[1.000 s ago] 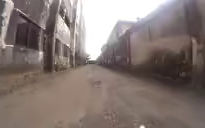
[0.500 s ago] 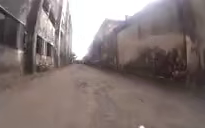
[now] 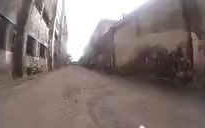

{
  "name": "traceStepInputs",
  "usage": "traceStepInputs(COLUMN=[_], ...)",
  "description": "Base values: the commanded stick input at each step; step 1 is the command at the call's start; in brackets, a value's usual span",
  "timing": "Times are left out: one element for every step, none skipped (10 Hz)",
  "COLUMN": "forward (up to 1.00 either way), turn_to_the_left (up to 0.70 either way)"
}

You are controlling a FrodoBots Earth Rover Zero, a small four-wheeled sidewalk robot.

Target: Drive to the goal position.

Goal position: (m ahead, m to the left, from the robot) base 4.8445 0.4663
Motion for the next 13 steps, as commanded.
traceStepInputs(forward=[0.70, 0.70, 0.70, 0.70, 0.70, 0.70, 0.70, 0.70, 0.70, 0.70, 0.70, 0.70, 0.70], turn_to_the_left=[0.03, 0.10, 0.27, 0.09, 0.04, 0.00, 0.00, 0.00, 0.00, 0.00, 0.00, 0.00, 0.00])
